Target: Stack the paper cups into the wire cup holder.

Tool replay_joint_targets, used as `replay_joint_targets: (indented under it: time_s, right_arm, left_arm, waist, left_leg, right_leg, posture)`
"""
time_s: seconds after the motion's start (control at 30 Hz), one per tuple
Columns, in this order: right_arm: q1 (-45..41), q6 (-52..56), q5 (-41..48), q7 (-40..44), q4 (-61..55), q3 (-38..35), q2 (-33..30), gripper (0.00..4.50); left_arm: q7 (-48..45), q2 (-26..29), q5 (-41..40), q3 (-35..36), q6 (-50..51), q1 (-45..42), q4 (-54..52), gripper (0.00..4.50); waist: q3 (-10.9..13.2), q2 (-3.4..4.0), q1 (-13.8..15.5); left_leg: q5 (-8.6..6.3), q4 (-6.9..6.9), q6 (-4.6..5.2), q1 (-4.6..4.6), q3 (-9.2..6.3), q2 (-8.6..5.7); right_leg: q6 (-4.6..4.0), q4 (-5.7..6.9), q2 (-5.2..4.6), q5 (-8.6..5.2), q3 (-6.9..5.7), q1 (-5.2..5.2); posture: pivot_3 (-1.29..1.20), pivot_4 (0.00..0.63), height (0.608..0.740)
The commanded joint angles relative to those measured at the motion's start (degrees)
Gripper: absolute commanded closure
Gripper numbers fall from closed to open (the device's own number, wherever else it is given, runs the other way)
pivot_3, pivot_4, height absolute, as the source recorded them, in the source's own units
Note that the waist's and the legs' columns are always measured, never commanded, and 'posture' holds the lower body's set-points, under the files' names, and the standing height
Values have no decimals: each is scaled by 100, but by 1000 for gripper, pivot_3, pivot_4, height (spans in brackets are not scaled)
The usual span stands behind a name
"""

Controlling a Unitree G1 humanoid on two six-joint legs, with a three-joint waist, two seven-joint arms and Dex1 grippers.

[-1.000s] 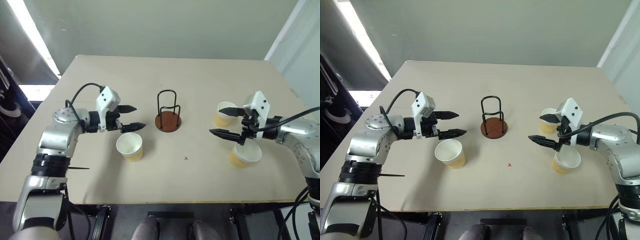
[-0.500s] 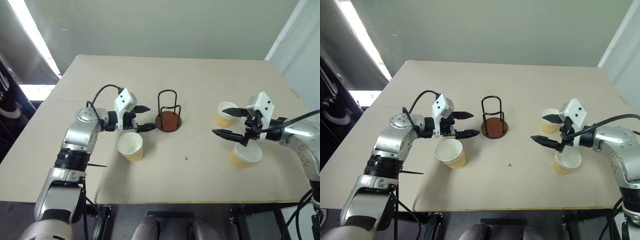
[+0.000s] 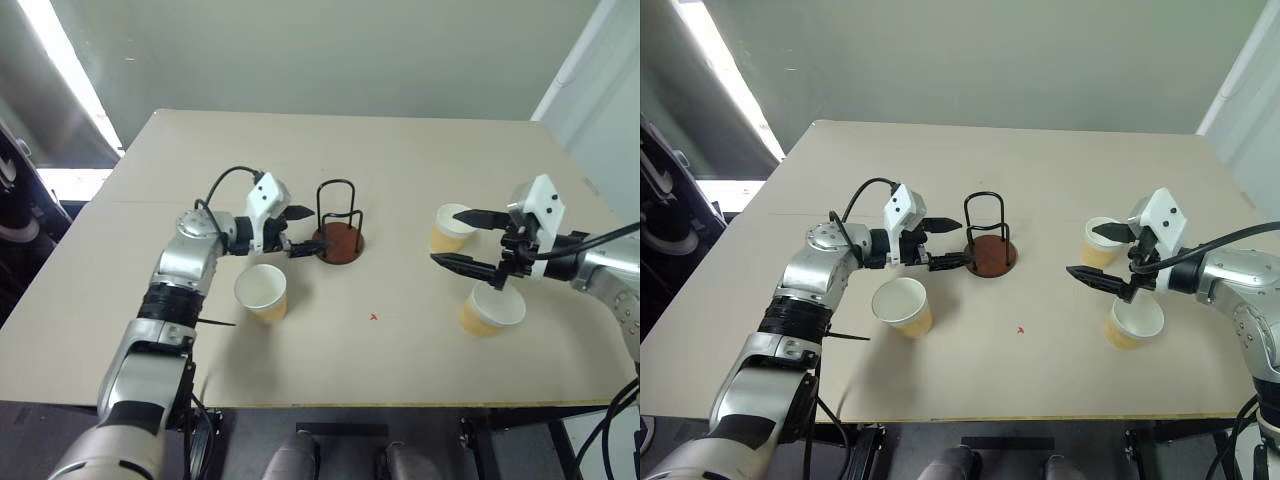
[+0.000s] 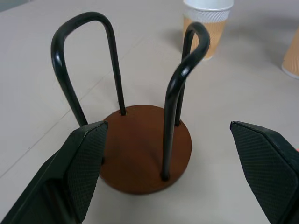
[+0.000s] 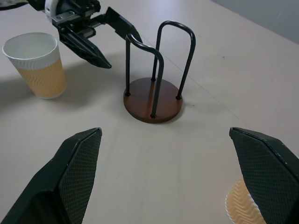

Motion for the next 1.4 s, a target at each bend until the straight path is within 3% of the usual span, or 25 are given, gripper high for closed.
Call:
replay_joint_targets:
  time_s: [0.03,0.2,0.3,0.63,0.67,0.9,1.13,1.4]
  right_arm:
    - [28,6,97,-85,-203,-295,-114,28]
    - [89,27,124,-134,-251,-364,-148,28]
    - [133,44,148,-174,-285,-415,-178,0]
    - [228,82,238,-247,-354,-533,-265,0]
    - [233,87,239,-250,-362,-542,-269,0]
    - [267,95,278,-278,-397,-583,-308,0]
    - [415,256,476,-211,-558,-849,-506,0]
    - [1009,571,770,9,-801,-1581,-1027,0]
  left_arm:
    - [31,-121,53,33,-228,-239,156,0]
    - [-32,-263,125,13,-356,-341,365,0]
    - [-98,-320,142,-6,-419,-380,450,557]
    - [-454,-253,75,20,-383,-439,373,4283]
    - [-496,-238,70,19,-378,-441,340,4460]
    - [-664,-208,-28,52,-236,-497,60,4460]
    - [-973,-242,-357,-37,361,-347,-1030,4460]
    - [-1152,-100,-613,-395,1127,434,-2448,4460]
  waist:
    - [0,0,5]
    - [0,0,6]
    - [0,0,7]
    - [0,0,8]
    - [0,0,8]
    - [0,0,9]
    - [0,0,22]
    - [0,1,23]
  left_leg:
    - [1,0,1,0,0,0]
    - [1,1,2,-1,0,0]
    - [1,2,3,-2,0,-1]
    - [2,3,7,-3,0,-2]
    - [2,4,7,-4,1,-2]
    - [3,5,9,-6,1,-2]
    - [2,11,13,-16,0,-5]
    - [2,10,13,-14,3,-4]
  right_leg:
    - [1,0,0,0,0,1]
    - [3,-1,0,1,0,0]
    - [5,-2,0,1,0,0]
    - [9,-3,0,1,0,0]
    - [9,-3,0,1,0,0]
    - [11,-3,0,2,0,-1]
    - [16,-6,0,4,0,-3]
    - [18,-5,-1,3,1,-1]
  posture:
    - [0,150,740]
    - [0,150,740]
    - [0,150,740]
    - [0,150,740]
    - [0,150,740]
    - [0,150,740]
    - [0,150,740]
    - [0,150,740]
